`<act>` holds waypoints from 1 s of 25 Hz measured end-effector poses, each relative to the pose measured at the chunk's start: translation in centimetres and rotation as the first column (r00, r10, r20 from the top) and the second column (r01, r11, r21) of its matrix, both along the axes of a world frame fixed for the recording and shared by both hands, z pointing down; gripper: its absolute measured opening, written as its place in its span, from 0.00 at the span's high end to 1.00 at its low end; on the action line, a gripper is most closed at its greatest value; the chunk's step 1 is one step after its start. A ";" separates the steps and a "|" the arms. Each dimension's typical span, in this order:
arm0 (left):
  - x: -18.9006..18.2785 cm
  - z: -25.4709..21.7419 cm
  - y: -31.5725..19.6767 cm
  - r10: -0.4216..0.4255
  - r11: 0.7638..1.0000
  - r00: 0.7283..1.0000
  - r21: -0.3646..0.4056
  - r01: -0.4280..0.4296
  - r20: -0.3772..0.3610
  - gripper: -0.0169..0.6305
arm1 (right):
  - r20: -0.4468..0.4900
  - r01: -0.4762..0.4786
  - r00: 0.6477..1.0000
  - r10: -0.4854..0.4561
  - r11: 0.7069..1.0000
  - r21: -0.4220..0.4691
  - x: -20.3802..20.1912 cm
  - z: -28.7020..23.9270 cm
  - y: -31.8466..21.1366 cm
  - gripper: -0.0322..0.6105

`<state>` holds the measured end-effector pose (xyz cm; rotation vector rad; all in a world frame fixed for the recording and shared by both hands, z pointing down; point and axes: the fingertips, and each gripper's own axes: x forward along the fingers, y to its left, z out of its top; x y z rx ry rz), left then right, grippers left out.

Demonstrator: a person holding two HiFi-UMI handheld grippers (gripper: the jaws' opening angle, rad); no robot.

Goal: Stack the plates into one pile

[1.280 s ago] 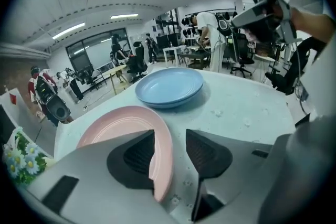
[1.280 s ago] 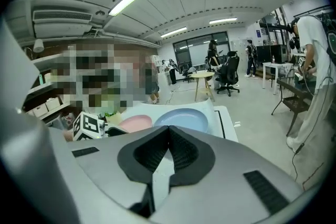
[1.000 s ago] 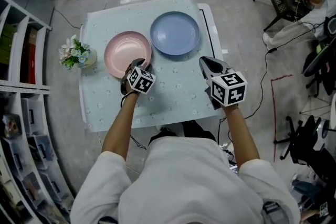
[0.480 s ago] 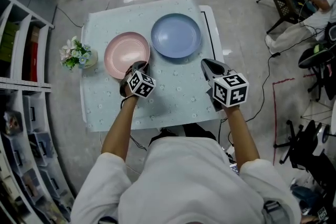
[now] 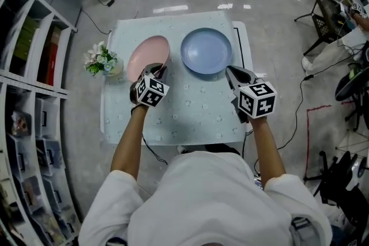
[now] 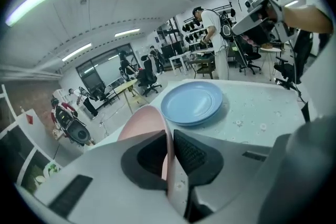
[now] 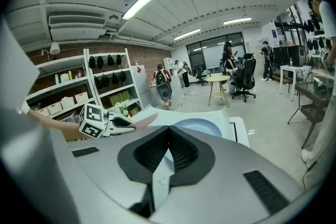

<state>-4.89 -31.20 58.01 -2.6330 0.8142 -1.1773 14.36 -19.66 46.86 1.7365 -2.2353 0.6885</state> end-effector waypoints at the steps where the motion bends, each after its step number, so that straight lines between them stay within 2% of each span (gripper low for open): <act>1: 0.3 -0.8 -0.4 0.006 1.000 1.000 0.016 -0.006 -0.002 0.90 | 0.009 -0.004 1.000 0.004 1.000 0.008 0.1 -0.3 -0.1 0.93; 4: 1.7 -3.2 -1.4 0.031 0.997 0.999 0.067 -0.029 -0.022 0.90 | 0.039 -0.021 0.999 0.020 0.999 0.031 0.5 -1.1 -0.1 0.93; 6: 3.6 -4.9 -1.7 0.076 0.992 0.997 0.101 -0.073 -0.029 0.90 | 0.039 -0.037 0.999 0.035 0.998 0.047 1.2 -1.6 0.1 0.93; 12: 11.5 -7.1 -0.9 0.243 0.959 0.970 0.152 -0.239 -0.008 0.90 | -0.040 -0.099 0.994 0.101 0.994 0.054 5.1 -1.6 1.6 0.93; 15: 15.5 -5.8 0.3 0.320 0.936 0.947 0.144 -0.320 0.025 0.90 | -0.050 -0.134 0.989 0.136 0.990 0.041 7.2 -0.9 2.6 0.93; 20: 20.4 -1.2 2.8 0.427 0.892 0.895 0.098 -0.440 0.133 0.90 | -0.039 -0.177 0.983 0.177 0.984 0.016 10.3 0.5 4.3 0.93; 25: 22.0 2.1 4.2 0.445 0.885 0.873 0.051 -0.462 0.198 0.90 | -0.049 -0.191 0.981 0.190 0.981 -0.021 13.0 2.1 6.4 0.93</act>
